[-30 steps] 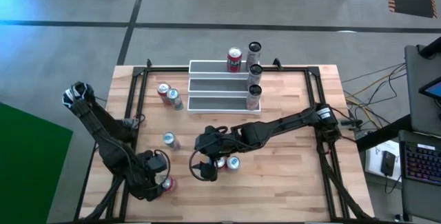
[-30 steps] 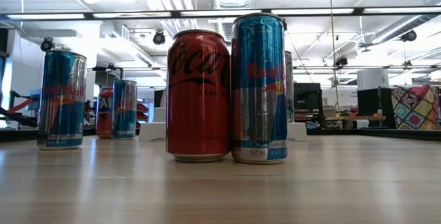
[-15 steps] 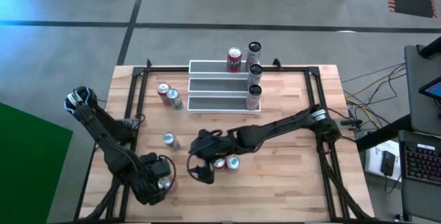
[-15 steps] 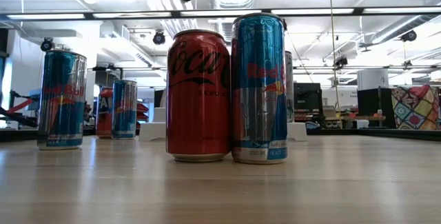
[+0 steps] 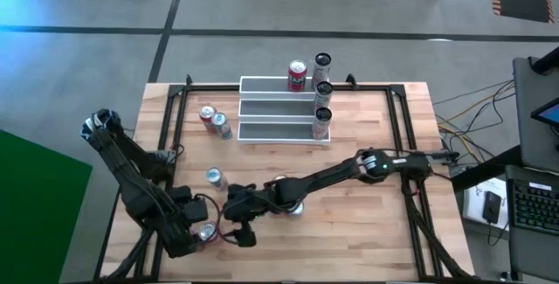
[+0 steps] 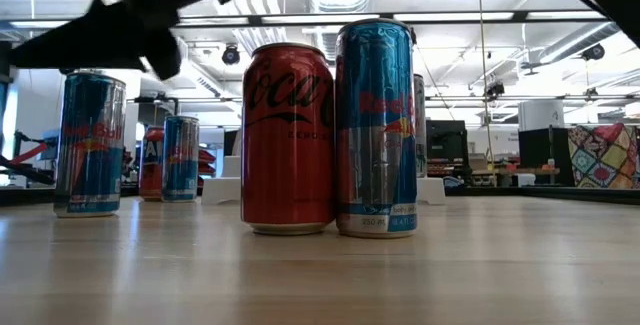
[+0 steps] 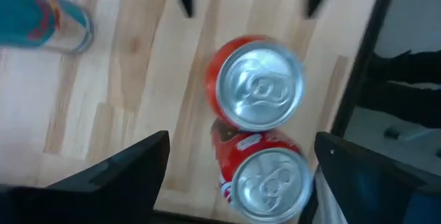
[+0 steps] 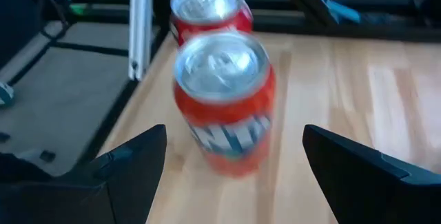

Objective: Place canned beverage on shelf
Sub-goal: Put the bottom orange soda can on the middle tier of the shelf aligned with the other orange soda can

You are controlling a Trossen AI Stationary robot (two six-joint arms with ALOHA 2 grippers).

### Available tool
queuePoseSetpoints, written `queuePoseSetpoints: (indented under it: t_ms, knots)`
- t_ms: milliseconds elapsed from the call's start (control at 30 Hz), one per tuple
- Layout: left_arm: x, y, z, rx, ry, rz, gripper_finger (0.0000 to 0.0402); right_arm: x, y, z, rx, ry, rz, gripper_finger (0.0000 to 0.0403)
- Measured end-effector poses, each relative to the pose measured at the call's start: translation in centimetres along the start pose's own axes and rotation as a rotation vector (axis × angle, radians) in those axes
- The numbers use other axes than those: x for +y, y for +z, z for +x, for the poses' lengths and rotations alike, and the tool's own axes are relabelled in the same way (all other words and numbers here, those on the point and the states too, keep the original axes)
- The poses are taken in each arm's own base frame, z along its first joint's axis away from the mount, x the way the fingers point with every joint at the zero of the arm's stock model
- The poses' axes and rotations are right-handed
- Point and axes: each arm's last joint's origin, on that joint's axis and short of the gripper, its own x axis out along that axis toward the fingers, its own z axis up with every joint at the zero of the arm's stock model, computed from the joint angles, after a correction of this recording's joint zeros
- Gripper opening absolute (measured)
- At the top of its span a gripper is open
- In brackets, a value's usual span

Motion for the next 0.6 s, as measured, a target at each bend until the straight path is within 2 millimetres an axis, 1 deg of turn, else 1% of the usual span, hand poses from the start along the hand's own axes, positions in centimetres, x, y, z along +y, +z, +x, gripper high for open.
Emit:
queuePoseSetpoints:
  t_ms: [167,267,500,600]
  knots:
    - [0.4,-0.3,0.8,0.022,0.027,-0.033,0.0331,0.7,1.0,1.1,-0.051,0.017,-0.035,0.0329]
    - [0.6,-0.4,1.3,0.027,0.044,-0.037,0.0321,0.7,0.6,1.9,-0.032,0.015,-0.05,0.0329]
    - [0.8,-0.6,2.5,0.039,0.091,-0.057,0.0307,0.4,0.2,2.4,-0.032,0.011,-0.06,0.0329]
    - [0.6,-0.4,2.7,0.024,0.103,-0.058,0.0306,0.2,-0.5,2.9,-0.016,0.008,-0.086,0.0329]
